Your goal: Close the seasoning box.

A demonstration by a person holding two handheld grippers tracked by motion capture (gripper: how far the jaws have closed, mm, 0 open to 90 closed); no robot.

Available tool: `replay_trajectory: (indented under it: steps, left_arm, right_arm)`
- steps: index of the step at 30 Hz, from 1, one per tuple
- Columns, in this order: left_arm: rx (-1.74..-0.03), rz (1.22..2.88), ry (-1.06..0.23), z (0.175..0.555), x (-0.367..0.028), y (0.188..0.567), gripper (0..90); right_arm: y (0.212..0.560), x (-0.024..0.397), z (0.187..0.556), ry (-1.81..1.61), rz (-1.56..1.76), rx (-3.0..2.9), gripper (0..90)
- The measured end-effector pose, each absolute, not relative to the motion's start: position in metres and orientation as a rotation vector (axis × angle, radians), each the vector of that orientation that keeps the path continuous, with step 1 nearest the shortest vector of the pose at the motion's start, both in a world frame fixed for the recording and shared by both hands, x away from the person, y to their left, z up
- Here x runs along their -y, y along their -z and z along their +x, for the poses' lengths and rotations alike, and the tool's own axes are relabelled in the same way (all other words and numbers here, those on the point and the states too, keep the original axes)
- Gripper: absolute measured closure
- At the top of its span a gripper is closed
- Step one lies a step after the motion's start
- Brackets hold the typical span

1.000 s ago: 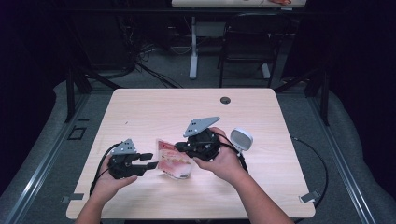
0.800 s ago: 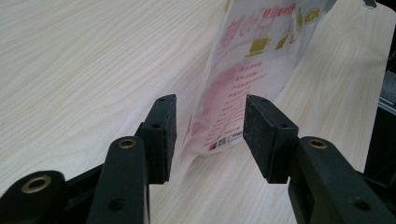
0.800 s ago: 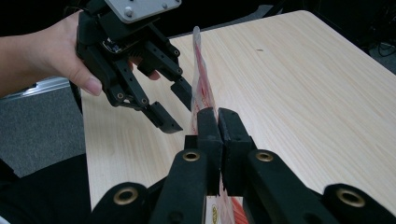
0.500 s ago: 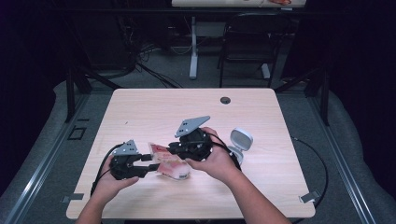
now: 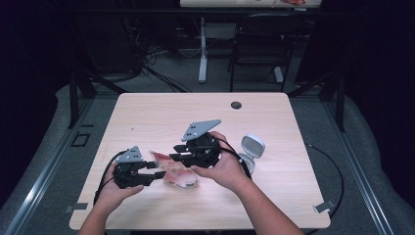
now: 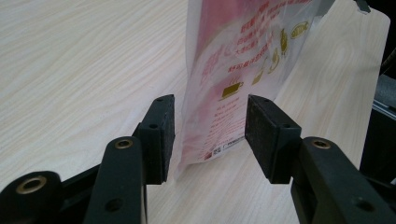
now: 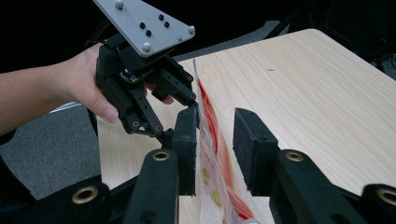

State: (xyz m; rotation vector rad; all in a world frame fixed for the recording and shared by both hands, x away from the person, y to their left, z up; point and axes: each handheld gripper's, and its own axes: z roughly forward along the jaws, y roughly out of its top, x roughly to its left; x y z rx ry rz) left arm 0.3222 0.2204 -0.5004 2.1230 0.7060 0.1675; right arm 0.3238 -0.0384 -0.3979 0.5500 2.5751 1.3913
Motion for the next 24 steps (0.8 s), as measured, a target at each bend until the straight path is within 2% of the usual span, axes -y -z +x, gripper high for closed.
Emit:
replay_trajectory:
  steps: [10, 19, 24]
  left_arm:
    - [-0.712, 2.106, -0.193, 0.321, -0.223, 0.496, 53.0]
    - [-0.718, 2.093, -0.198, 0.318, -0.234, 0.488, 53.2]
    - [-0.734, 2.094, -0.244, 0.317, -0.241, 0.483, 53.4]
  right_arm:
    - [0.396, 0.04, 0.322, -1.397, 0.559, -2.547, 64.0]
    - [0.389, 0.05, 0.32, -1.405, 0.571, -2.503, 62.2]
    - [0.386, 0.058, 0.319, -1.397, 0.587, -2.472, 59.6]
